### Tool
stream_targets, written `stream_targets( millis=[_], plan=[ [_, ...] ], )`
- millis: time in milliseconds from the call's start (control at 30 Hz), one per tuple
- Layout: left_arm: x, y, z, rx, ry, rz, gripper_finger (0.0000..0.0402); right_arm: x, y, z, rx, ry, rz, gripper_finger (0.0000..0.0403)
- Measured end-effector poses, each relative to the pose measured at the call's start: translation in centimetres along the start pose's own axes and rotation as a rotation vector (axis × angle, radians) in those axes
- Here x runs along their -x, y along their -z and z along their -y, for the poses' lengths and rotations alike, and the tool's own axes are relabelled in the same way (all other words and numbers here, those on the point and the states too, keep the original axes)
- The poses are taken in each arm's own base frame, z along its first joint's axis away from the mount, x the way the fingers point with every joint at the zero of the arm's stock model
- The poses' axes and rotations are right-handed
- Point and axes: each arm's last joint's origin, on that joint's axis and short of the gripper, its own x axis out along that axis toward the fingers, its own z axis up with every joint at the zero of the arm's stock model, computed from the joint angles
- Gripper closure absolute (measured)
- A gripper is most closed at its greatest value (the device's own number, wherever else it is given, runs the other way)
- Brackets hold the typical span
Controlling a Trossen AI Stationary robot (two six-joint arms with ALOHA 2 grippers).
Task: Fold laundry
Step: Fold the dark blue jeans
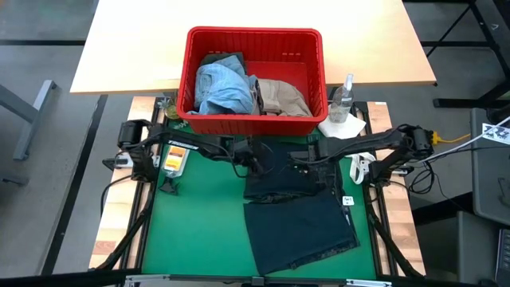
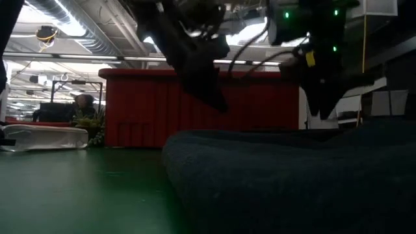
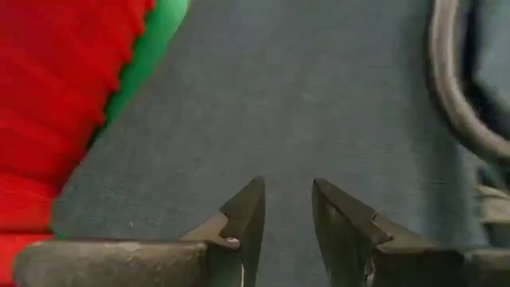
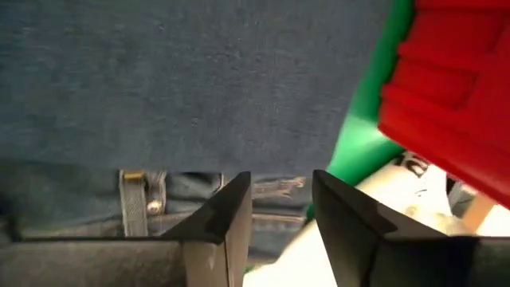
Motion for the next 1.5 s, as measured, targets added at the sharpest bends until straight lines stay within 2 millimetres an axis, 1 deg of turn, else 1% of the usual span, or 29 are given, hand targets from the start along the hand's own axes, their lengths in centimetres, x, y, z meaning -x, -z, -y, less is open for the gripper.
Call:
stream_targets(
  millis=[133, 267, 367, 467, 600, 767, 867, 1000, 1067, 1167, 1300, 1500],
  plan=[
    [0.8, 0.0, 0.7, -0.016, 0.013, -0.007, 0.0301, 2.3, -0.5, -1.0, 0.062, -0.059, 0.037, 0.0269],
    [1.2, -0.1, 1.5, -0.04, 0.029, 0.004, 0.0301, 4.6, -1.0, -3.2, 0.144, -0.137, 0.101, 0.0269],
    [1.3, 0.0, 2.2, -0.083, 0.044, 0.006, 0.0301, 5.7, -1.1, -5.1, 0.194, -0.199, 0.143, 0.0269],
    [1.4, 0.1, 2.8, -0.116, 0.057, 0.007, 0.0301, 6.4, -0.9, -7.0, 0.175, -0.273, 0.157, 0.0269],
    [1.5, 0.2, 3.6, -0.154, 0.071, 0.01, 0.0296, 7.0, -0.8, -9.0, 0.136, -0.292, 0.181, 0.0269],
    [1.6, 0.3, 4.4, -0.17, 0.082, 0.011, 0.026, 7.6, -0.7, -10.7, 0.187, -0.346, 0.217, 0.0267],
    [1.7, 0.4, 4.6, -0.175, 0.083, 0.011, 0.0229, 7.8, -0.6, -11.1, 0.168, -0.38, 0.219, 0.0246],
    [1.7, 0.4, 4.8, -0.178, 0.085, 0.012, 0.0191, 7.8, -0.7, -11.2, 0.153, -0.415, 0.221, 0.0195],
    [1.7, 0.4, 4.8, -0.178, 0.086, 0.012, 0.0177, 7.9, -0.7, -11.4, 0.157, -0.467, 0.211, 0.0167],
    [1.7, 0.4, 4.8, -0.178, 0.086, 0.012, 0.0166, 8.2, -0.4, -12.3, 0.152, -0.548, 0.185, 0.0134],
    [1.7, 0.4, 4.8, -0.172, 0.087, 0.012, 0.0165, 8.9, 0.5, -14.5, 0.167, -0.576, 0.177, 0.0109],
    [1.7, 0.4, 4.8, -0.171, 0.087, 0.011, 0.0173, 10.4, 2.1, -18.7, 0.188, -0.587, 0.245, 0.0104]
  ],
)
